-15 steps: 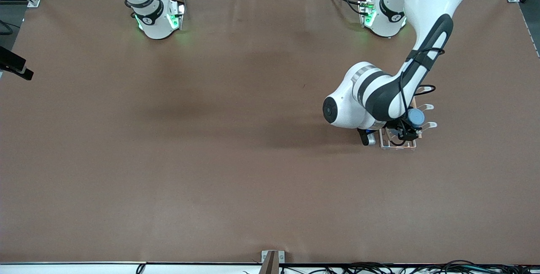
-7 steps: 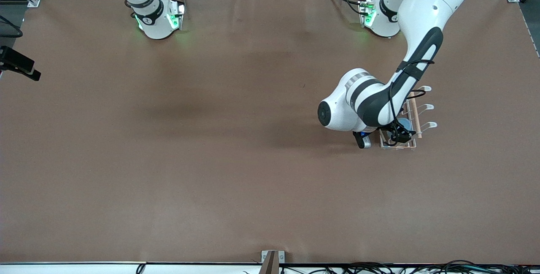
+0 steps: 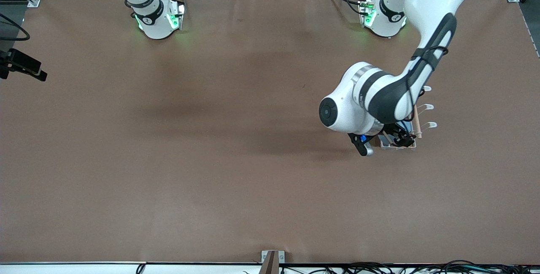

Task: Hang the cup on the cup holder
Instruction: 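Lower the cup onto a rack hook and open the left gripper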

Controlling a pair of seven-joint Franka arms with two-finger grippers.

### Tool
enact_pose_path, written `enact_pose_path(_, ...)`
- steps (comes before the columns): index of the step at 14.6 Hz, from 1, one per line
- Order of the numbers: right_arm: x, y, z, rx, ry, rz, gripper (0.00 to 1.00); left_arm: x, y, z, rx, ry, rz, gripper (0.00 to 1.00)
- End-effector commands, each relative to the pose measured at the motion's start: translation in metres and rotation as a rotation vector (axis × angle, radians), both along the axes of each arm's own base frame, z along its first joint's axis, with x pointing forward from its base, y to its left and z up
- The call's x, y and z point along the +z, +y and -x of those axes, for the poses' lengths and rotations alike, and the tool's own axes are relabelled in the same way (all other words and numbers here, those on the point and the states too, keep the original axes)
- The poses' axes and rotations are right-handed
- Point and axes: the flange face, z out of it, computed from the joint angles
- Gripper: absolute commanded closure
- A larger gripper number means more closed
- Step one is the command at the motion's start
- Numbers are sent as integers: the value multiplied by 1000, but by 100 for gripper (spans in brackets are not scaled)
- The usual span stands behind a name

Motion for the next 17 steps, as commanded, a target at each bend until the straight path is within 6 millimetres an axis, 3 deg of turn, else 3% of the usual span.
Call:
enact_pose_path(1, 3, 1, 11, 3, -8, 21, 0, 50, -17, -4, 129, -139, 118, 0)
enact_pose_path(4, 5, -2, 15, -2, -9, 23, 0, 97, -24, -10, 214, -251, 217, 0)
enact_pose_path(6, 4, -1, 15, 2, -6, 46, 0, 137, -12, -13, 331, -327, 310, 0)
enact_pose_path(9, 5, -1, 16, 4, -3, 61, 0, 192, 13, -1, 529, -416, 407, 0)
enact_pose_path(15, 2, -1, 27, -1, -11, 56, 0, 253, 45, 15, 637, -510, 467, 0)
enact_pose_path(17, 4, -4, 25, -6, -18, 45, 0, 274, 65, 23, 683, -527, 500, 0)
